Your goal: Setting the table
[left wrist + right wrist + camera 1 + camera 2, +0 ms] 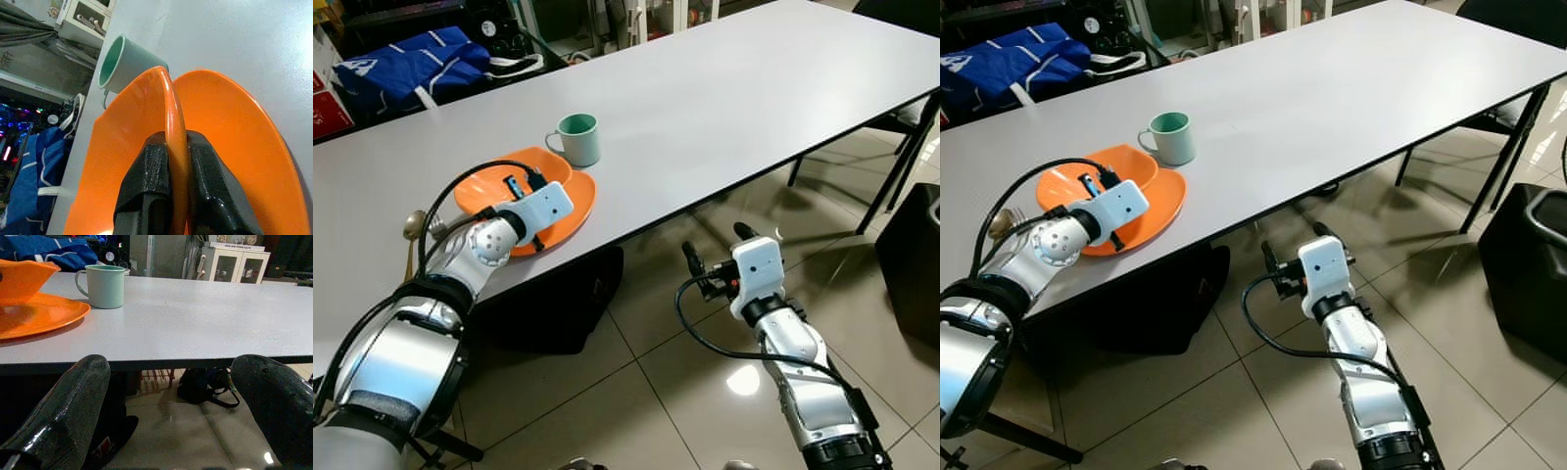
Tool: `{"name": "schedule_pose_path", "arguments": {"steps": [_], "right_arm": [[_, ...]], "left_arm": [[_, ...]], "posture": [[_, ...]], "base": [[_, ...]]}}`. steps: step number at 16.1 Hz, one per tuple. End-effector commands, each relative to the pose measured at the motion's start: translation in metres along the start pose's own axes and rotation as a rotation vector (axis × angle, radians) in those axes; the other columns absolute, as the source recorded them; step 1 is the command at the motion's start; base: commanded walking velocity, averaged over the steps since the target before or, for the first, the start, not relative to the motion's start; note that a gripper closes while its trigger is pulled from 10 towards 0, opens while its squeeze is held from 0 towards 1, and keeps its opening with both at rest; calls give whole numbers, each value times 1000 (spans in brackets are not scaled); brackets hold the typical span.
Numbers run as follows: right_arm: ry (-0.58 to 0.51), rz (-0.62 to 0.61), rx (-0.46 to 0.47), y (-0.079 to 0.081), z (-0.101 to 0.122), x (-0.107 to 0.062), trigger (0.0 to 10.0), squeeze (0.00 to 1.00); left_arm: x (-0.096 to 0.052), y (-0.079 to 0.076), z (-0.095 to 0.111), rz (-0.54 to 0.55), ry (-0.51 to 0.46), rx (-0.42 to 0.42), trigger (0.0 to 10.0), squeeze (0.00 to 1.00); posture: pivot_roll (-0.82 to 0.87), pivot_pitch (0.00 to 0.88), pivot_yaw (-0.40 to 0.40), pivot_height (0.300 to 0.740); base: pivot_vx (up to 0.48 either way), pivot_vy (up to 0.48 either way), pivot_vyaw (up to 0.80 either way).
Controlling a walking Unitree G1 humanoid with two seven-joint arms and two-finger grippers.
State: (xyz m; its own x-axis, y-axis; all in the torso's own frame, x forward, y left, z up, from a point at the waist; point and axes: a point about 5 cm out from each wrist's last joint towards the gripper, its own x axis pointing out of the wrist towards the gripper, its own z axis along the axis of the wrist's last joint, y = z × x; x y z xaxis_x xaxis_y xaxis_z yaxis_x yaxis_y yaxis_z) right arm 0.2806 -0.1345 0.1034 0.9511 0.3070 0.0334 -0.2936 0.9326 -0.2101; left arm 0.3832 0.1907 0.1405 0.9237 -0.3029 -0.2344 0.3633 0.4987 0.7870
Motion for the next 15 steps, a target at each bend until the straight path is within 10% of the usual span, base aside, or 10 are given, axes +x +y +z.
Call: {"name": "schedule_pose_path", "arguments": {"steps": [1, 5, 6, 7, 12, 13, 15], "right_arm": [[-1, 24, -6, 5, 3, -1, 10000, 0], [3, 27, -6, 6, 3, -1, 10000, 0], [3, 26, -7, 6, 3, -1, 10000, 0], [5, 26, -8, 6, 3, -1, 10000, 0], [7, 28, -12, 6, 3, -1, 10000, 0], [7, 29, -13, 6, 3, -1, 10000, 0], [9, 30, -13, 6, 3, -1, 10000, 0]], "left_arm": [[1, 13, 3, 35, 2, 23, 0, 0], [2, 14, 6, 40, 5, 26, 0, 0], [3, 15, 6, 43, 6, 24, 1373, 0], [4, 15, 8, 50, 7, 17, 10000, 0], [5, 13, 10, 53, 4, 0, 10000, 0], [6, 14, 11, 56, 4, -4, 10000, 412], [6, 15, 11, 60, 6, -8, 10000, 604]], "posture": [[-247, 57, 141, 736], [-250, 61, 142, 736], [-250, 61, 142, 736], [-250, 61, 142, 736], [-254, 62, 142, 736], [-255, 62, 144, 736], [-255, 62, 144, 736]], "base": [[0, 0, 0], [0, 0, 0], [0, 0, 0], [0, 0, 0], [0, 0, 0], [0, 0, 0], [0, 0, 0]]}}
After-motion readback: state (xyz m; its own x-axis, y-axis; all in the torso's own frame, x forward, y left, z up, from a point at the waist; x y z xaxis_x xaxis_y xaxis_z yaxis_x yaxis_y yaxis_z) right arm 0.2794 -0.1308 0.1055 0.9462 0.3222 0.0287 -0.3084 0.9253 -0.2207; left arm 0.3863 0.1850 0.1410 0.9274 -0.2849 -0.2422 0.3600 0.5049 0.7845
